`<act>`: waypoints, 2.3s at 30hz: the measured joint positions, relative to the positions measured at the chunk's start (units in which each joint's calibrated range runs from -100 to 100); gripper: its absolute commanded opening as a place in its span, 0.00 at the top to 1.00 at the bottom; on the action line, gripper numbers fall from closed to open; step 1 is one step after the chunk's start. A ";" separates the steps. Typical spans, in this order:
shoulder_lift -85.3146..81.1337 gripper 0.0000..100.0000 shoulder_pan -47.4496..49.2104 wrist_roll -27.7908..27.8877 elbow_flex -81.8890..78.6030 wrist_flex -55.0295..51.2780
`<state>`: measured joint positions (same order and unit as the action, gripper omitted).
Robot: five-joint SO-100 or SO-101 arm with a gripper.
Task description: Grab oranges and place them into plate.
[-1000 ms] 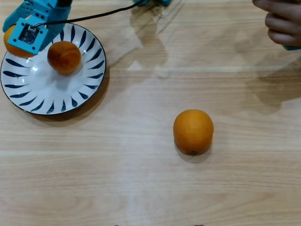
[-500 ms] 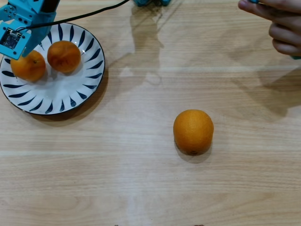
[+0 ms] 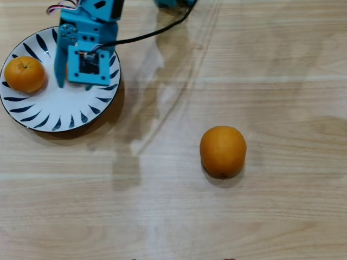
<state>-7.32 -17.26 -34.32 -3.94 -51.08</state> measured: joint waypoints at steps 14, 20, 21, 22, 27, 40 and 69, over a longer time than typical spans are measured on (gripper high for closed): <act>-1.44 0.83 27.27 -12.62 11.07 -8.61; 3.81 0.71 33.35 -15.60 18.59 -8.61; 5.16 0.70 34.36 -16.28 19.83 -8.61; 6.52 0.70 35.29 -17.06 20.98 -8.61; 14.47 0.68 37.74 -18.68 29.04 -8.61; 32.84 0.63 37.91 -25.35 38.07 -14.47; 35.38 0.47 40.69 -27.65 38.25 -15.93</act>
<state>28.06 23.43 -61.97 34.31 -67.01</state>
